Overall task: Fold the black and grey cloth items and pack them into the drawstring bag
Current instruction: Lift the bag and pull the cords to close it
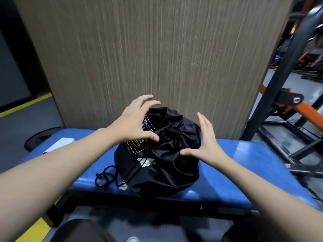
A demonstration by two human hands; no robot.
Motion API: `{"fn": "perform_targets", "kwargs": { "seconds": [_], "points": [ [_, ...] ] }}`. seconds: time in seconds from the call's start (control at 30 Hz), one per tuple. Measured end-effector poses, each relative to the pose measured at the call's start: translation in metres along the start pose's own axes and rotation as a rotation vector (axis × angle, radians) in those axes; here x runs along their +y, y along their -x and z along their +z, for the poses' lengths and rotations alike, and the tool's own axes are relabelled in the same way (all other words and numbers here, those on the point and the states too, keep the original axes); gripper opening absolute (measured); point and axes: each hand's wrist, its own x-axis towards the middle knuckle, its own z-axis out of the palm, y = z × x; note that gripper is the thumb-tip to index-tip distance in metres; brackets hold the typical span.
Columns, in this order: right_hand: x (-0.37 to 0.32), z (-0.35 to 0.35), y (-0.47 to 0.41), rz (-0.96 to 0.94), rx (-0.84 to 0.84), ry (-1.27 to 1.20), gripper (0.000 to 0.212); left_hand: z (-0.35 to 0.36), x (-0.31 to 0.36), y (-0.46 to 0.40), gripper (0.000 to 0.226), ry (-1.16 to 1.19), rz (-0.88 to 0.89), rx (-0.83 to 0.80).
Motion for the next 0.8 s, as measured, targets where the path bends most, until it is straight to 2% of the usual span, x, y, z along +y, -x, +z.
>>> {"fn": "perform_targets", "kwargs": {
  "seconds": [0.07, 0.23, 0.3, 0.37, 0.43, 0.47, 0.57, 0.6, 0.7, 0.8],
  "points": [
    [0.008, 0.007, 0.001, 0.062, -0.07, -0.062, 0.145, 0.009, -0.003, -0.011, 0.129, 0.013, -0.049, -0.146],
    [0.015, 0.037, -0.004, 0.167, -0.242, -0.082, 0.139, 0.049, -0.041, -0.016, 0.132, 0.009, -0.289, -0.514],
    [0.022, 0.052, -0.008, 0.202, -0.313, -0.061, 0.14, 0.063, -0.061, -0.004, 0.147, 0.02, -0.358, -0.614],
    [0.03, 0.068, -0.011, 0.222, -0.376, -0.044, 0.14, 0.078, -0.074, 0.014, 0.15, 0.083, -0.423, -0.658],
    [0.037, 0.086, -0.013, 0.225, -0.414, -0.02, 0.138, 0.097, -0.082, 0.031, 0.143, 0.196, -0.484, -0.635],
    [0.04, 0.095, -0.014, 0.219, -0.412, -0.006, 0.136, 0.108, -0.084, 0.039, 0.132, 0.279, -0.5, -0.592],
    [0.047, 0.114, -0.016, 0.228, -0.304, -0.053, 0.117, 0.136, -0.082, 0.053, 0.077, 0.619, -0.515, -0.437],
    [0.048, 0.117, -0.017, 0.239, -0.247, -0.085, 0.107, 0.143, -0.078, 0.054, 0.065, 0.704, -0.533, -0.404],
    [0.052, 0.118, -0.018, 0.254, -0.109, -0.14, 0.084, 0.155, -0.067, 0.049, 0.054, 0.758, -0.554, -0.271],
    [0.059, 0.107, -0.016, 0.236, -0.045, -0.148, 0.073, 0.158, -0.056, 0.037, 0.054, 0.757, -0.541, -0.234]
  ]
}}
